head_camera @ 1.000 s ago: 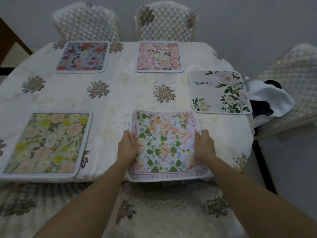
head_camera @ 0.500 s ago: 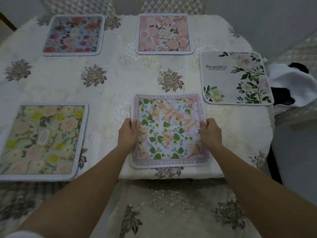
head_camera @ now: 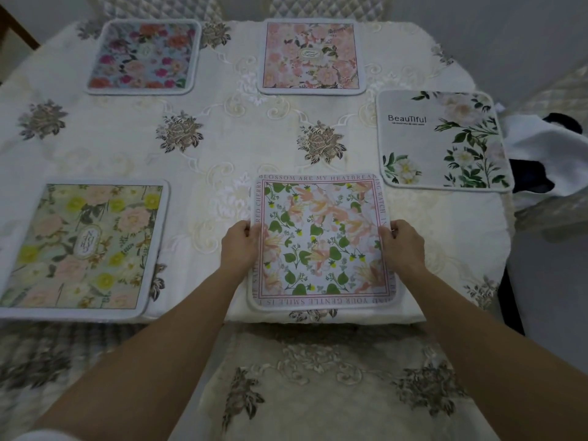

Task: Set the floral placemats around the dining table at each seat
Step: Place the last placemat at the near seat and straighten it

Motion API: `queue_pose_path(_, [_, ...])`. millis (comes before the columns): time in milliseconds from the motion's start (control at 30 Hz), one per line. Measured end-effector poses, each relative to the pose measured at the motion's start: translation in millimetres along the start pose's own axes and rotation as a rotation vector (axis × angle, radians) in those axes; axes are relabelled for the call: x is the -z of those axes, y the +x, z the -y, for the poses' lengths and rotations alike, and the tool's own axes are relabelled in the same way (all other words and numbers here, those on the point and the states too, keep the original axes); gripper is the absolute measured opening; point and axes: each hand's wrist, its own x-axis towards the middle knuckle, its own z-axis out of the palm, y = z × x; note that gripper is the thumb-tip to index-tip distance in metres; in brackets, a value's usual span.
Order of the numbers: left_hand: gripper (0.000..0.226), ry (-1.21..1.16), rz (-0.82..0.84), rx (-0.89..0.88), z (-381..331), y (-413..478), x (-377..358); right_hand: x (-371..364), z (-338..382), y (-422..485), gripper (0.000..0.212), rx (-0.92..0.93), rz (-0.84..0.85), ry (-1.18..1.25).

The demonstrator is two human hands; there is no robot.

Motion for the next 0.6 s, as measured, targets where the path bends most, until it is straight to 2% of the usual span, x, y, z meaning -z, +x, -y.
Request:
queue_pose_path(167, [0.017, 0.04, -0.074, -0.029, -0.1, -0.8, 1.7, 4.9, -7.1, -2.7, 0.024, -0.004, 0.001, -0.017])
queue_pose_path(300, [0.022, 0.149, -0.149, -0.095, 0.5, -0.3, 1.1, 7.0, -9.8, -2.9, 0.02, 0.01, -0.025, -0.029])
queue_pose_path(433, [0.024, 0.228, -0.174, -0.149, 1.5, -4.1, 2.4, 6.8, -10.6, -5.5, 0.015, 0.023, -0.042, -0.022])
queue_pose_path(600, [0.018, 0.251, -0.168, -0.141, 7.0, 0.0, 10.3, 6.2, -14.6, -2.0, 0.021, 0.042, -0.063, -0.041])
